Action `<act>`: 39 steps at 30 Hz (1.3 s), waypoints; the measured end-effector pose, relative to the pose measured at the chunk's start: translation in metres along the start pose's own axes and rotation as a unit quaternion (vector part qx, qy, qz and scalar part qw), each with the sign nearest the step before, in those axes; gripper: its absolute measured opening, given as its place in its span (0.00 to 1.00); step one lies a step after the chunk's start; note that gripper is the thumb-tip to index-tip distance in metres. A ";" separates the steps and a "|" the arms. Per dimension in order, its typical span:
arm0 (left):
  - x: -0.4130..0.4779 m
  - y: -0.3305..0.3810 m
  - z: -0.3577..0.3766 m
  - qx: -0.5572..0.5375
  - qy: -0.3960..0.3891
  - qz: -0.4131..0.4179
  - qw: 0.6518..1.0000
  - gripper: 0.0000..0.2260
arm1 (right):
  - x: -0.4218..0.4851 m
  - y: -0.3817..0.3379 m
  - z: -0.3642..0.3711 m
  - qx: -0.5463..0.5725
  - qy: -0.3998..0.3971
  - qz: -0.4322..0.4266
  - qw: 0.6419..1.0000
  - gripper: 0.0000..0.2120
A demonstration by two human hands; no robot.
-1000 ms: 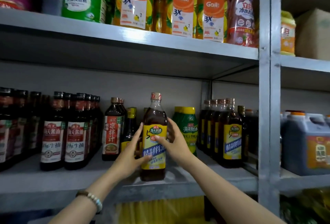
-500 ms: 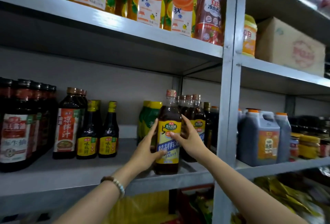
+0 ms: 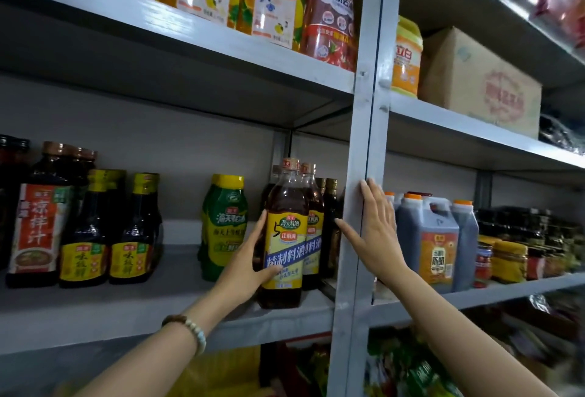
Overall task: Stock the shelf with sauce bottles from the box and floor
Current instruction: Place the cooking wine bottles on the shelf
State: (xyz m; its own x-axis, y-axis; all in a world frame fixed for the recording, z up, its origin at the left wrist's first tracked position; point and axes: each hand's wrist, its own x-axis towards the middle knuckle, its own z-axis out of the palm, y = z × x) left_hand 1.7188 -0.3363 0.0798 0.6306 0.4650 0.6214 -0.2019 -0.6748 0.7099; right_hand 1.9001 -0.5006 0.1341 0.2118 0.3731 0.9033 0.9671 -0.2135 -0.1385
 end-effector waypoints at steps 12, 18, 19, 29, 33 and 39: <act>0.001 -0.004 0.003 0.005 0.007 -0.005 1.000 0.44 | 0.001 0.016 0.014 0.110 -0.010 -0.014 0.994 0.39; 0.006 -0.001 0.024 0.012 0.010 -0.003 1.000 0.45 | 0.001 0.017 0.014 0.119 -0.016 -0.018 0.993 0.39; 0.007 0.000 0.028 0.016 0.011 0.001 1.000 0.44 | 0.001 0.017 0.014 0.119 -0.016 -0.018 0.993 0.39; 0.010 0.013 0.057 0.032 0.039 0.002 0.999 0.43 | 0.000 0.015 0.013 0.121 -0.020 -0.016 0.992 0.39; 0.011 0.016 0.068 0.055 0.043 0.001 0.998 0.43 | 0.000 0.015 0.013 0.125 -0.022 -0.016 0.992 0.40; 0.013 0.018 0.074 0.067 0.047 -0.003 0.997 0.42 | 0.000 0.014 0.011 0.117 -0.024 -0.014 0.993 0.41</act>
State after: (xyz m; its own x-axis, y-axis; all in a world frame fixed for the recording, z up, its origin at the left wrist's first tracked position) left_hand 1.7783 -0.3844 0.0758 0.5579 0.5162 0.6498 -0.0931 -0.7391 0.6671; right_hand 1.9153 -0.4935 0.1272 0.1849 0.4196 0.8887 0.9779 0.0108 -0.2086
